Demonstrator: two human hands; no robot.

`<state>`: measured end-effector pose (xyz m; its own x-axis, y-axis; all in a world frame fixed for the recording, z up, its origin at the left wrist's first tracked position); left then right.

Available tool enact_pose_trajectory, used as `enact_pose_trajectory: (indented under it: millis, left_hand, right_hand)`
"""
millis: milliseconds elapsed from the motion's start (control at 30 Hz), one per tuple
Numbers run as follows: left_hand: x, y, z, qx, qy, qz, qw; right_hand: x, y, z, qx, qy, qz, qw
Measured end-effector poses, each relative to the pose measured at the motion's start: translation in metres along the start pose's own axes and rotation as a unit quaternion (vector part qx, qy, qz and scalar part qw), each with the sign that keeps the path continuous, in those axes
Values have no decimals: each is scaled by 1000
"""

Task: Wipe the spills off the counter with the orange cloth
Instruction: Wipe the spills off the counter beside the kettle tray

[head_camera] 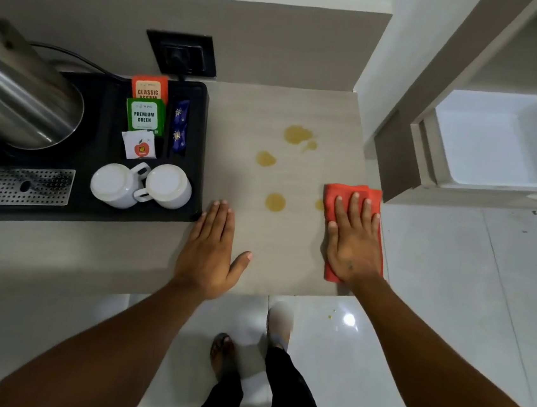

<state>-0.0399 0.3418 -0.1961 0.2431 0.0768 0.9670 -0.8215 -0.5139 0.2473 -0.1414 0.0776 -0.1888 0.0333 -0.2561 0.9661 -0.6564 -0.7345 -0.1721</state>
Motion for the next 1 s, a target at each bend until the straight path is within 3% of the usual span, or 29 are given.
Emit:
enact_pose_trajectory:
  millis: [167,367,533,633,733,800,900,1000]
  left_hand:
    - [0,-1,1,5,11,-12,1000]
    - [-1,0,-3,5,-4,-9,1000]
    - [-4,-5,3,0,-1,0,1000]
    - [-2,-3,3,5,-7,7,1000]
    - [-3,-1,-2,5,0,4,1000]
    - [-3,-3,0,6,8,3,1000]
    - [-3,-5,4,3,11,4,1000]
    - [-4,-3,0,8,-2,-3,1000]
  right_hand:
    - [14,-26,80,-33,0,-6,999]
    - [15,-32,84,49,-18,-24,998]
    - [34,-50,166,13,-9,-8,1000]
    - [34,-71,184,52,-9,-13,999]
    - [31,-52,164,106,-11,-13,994]
    - [35,-40,173,98,-9,-8,995]
    - [41,-68,212,82,0,15,996]
    - [36,-96,216,146,-9,14,989]
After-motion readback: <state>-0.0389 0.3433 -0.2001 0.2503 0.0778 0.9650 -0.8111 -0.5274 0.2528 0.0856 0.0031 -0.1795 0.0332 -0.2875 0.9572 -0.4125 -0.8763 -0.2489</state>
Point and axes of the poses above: each hand's wrist, its own z-axis towards the middle knuckle, its own x-axis out of the back of the hand, y = z × x, the point moved 5 cm from there along z, towards the middle knuckle, and after that the axes turned 15 degrees about -x, right-handed, at the moved point
